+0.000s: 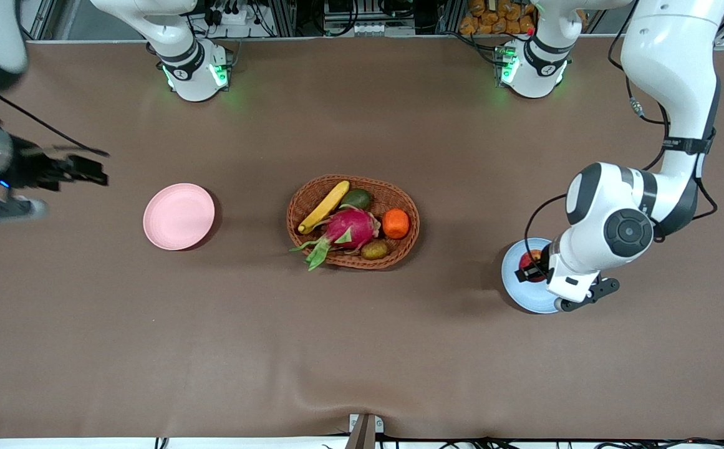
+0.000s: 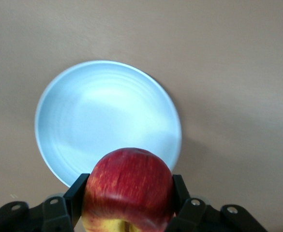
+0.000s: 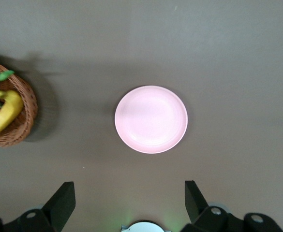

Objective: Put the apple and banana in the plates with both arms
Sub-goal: 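Lower the apple onto the blue plate while the right gripper reaches the banana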

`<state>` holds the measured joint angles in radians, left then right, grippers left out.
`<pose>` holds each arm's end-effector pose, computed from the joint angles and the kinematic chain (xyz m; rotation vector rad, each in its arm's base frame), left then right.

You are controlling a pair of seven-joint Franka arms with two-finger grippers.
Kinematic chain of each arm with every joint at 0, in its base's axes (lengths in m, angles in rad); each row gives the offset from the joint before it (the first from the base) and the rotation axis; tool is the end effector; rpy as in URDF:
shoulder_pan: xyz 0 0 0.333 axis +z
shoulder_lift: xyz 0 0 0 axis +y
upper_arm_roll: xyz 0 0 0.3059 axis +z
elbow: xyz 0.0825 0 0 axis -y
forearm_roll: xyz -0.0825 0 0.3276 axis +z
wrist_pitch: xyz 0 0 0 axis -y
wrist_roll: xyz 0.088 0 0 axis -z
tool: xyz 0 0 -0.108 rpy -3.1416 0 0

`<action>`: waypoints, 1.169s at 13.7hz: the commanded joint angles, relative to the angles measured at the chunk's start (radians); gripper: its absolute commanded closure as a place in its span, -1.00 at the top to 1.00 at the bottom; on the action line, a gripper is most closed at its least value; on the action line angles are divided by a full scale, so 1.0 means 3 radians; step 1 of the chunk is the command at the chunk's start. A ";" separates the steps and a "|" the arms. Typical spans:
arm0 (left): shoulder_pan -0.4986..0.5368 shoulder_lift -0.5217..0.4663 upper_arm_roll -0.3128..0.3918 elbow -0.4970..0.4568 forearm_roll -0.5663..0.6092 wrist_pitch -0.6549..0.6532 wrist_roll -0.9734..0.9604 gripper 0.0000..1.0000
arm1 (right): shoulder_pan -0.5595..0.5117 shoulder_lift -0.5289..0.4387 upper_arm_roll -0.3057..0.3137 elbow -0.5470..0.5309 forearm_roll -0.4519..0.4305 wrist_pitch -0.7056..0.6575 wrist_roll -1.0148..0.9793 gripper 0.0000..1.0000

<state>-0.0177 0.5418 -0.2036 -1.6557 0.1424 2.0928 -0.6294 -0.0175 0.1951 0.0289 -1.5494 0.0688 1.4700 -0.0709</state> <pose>0.6084 -0.1133 0.3161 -3.0401 -0.5452 0.1195 0.5325 0.0128 0.5143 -3.0284 -0.1212 0.4149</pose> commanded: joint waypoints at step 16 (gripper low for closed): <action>0.0090 0.0449 -0.0017 0.0068 0.0497 -0.0007 0.0150 -0.91 | 0.0937 0.1113 0.0006 0.0046 0.1003 0.0846 0.3216 1.00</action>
<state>0.0096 0.6648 -0.2036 -1.6534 0.2689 2.0948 -0.5754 0.1964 0.4970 0.0378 -1.5527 0.3537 1.6837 0.7907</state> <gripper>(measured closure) 0.269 0.000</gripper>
